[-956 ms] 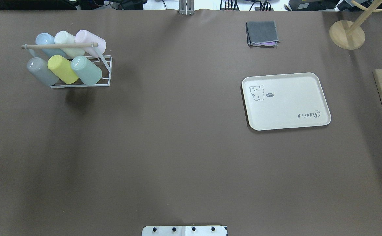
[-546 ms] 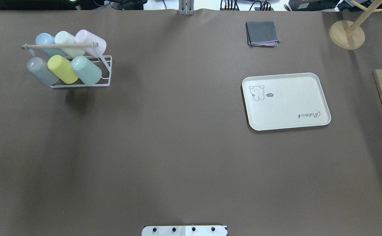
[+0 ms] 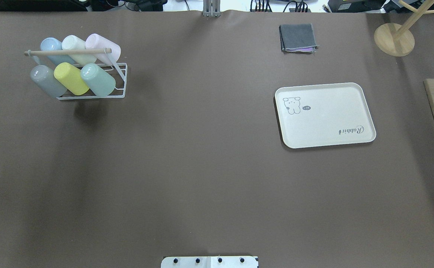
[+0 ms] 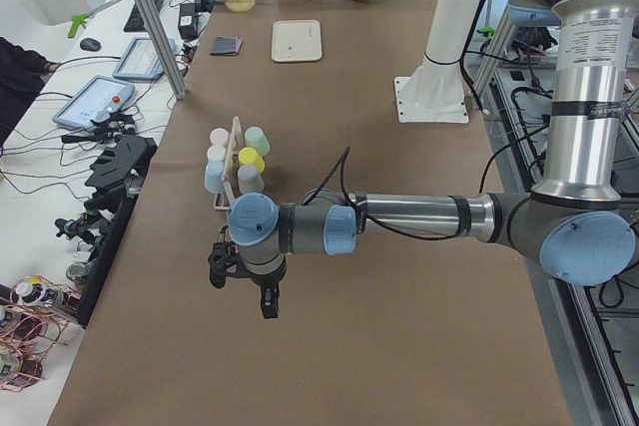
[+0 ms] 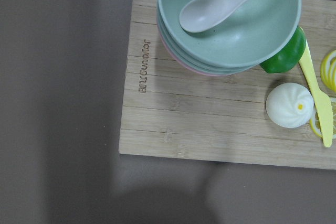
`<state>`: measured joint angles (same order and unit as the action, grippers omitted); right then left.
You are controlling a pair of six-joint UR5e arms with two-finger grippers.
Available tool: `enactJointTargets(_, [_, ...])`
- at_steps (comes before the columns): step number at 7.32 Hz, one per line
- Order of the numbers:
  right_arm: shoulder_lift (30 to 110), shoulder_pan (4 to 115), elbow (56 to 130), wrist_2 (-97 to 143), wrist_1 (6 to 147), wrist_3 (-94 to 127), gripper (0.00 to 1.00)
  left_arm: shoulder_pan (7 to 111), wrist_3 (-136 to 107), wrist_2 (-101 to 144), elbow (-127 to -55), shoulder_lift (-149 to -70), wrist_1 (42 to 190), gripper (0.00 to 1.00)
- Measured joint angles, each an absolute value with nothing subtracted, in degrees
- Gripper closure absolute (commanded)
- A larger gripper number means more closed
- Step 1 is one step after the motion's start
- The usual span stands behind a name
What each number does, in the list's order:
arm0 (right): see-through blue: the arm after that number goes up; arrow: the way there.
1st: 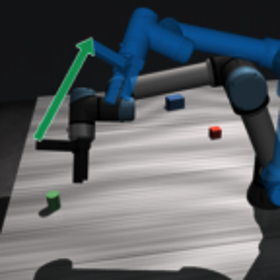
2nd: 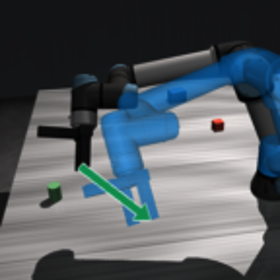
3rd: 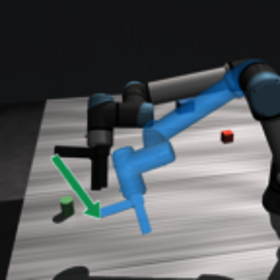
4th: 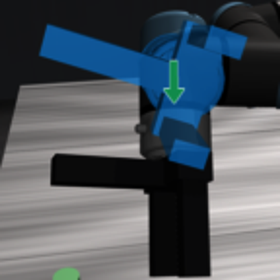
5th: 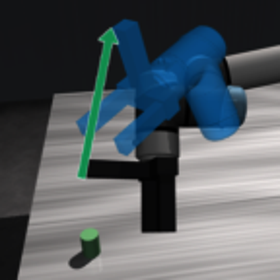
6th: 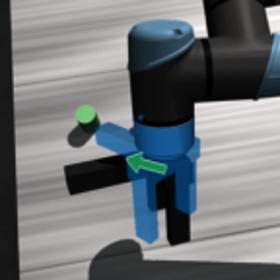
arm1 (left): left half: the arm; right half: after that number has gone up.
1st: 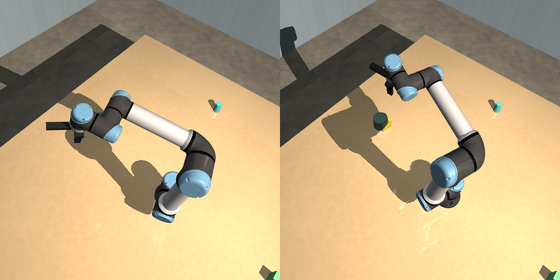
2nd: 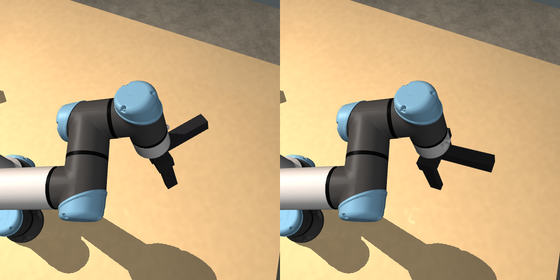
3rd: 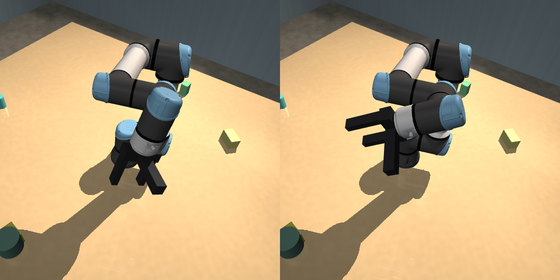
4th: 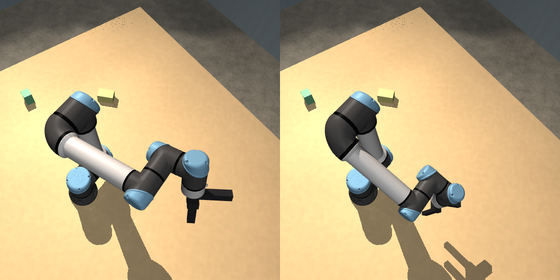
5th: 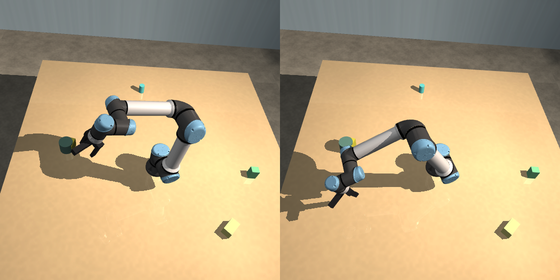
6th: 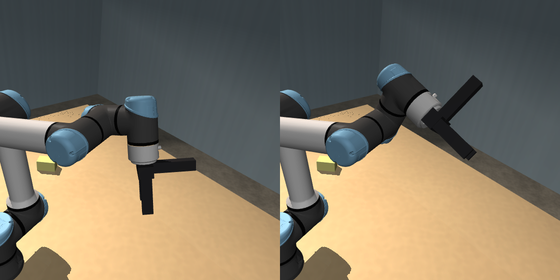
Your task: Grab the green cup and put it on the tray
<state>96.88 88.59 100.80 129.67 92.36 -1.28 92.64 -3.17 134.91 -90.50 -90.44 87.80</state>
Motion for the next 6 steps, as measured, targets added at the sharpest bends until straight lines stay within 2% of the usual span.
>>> enactJointTargets(6, [97.02,88.62,102.70,130.54,92.36,-0.56,0.00,92.63,-3.24,134.91,-90.68,-90.70,87.80,0.02])
